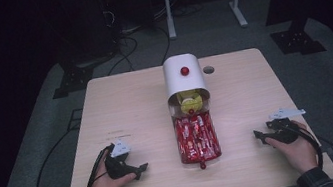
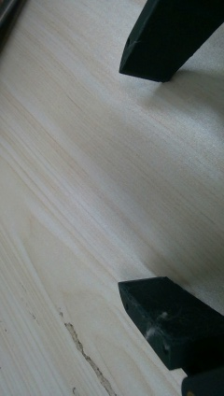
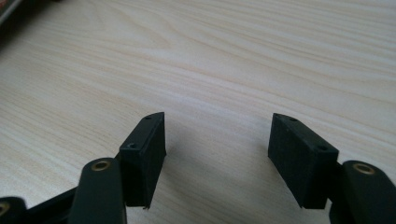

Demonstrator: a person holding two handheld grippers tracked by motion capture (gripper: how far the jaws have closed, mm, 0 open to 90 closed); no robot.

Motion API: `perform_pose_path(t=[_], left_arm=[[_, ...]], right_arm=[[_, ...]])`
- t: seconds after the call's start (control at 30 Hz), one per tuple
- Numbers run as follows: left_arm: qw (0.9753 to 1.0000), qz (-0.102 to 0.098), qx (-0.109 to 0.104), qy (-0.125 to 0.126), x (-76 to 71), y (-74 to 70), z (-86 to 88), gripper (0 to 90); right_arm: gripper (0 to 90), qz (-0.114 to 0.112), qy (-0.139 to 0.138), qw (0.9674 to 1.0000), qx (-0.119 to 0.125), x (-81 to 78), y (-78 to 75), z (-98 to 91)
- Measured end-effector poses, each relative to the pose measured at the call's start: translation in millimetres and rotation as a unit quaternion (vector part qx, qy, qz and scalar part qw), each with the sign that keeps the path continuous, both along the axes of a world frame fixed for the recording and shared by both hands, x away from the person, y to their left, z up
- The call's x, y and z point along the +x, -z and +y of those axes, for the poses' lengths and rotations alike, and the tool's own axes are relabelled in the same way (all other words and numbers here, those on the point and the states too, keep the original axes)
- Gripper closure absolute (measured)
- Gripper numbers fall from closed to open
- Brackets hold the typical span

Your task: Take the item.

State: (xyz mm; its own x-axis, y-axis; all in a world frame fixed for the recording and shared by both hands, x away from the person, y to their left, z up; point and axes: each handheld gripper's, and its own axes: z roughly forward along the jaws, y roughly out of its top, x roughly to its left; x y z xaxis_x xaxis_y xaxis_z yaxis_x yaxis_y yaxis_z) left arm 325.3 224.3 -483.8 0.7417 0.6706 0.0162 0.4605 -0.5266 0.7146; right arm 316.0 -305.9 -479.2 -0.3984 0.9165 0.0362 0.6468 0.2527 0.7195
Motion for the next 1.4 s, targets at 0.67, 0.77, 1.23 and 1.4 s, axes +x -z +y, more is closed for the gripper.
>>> perform_pose_path(t=[0.67,0.77,1.23,1.4], left_arm=[[1.0000,0.000,0.000,0.000,0.0,0.0,0.0,0.0],[1.0000,0.000,0.000,0.000,0.0,0.0,0.0,0.0],[1.0000,0.001,-0.001,-0.002,-0.2,0.0,-0.2,0.0],[1.0000,0.001,0.002,0.000,-0.1,-0.2,0.0,0.0]], right_arm=[[36.9,-0.013,-0.019,0.9996,0.014,-1.7,-16.6,7.7],[36.3,-0.015,-0.021,0.9995,0.020,-1.6,-19.4,9.3],[36.4,-0.019,-0.042,0.9985,0.031,-0.4,-31.7,19.6],[36.4,-0.023,-0.046,0.9979,0.038,-0.4,-37.3,21.2]])
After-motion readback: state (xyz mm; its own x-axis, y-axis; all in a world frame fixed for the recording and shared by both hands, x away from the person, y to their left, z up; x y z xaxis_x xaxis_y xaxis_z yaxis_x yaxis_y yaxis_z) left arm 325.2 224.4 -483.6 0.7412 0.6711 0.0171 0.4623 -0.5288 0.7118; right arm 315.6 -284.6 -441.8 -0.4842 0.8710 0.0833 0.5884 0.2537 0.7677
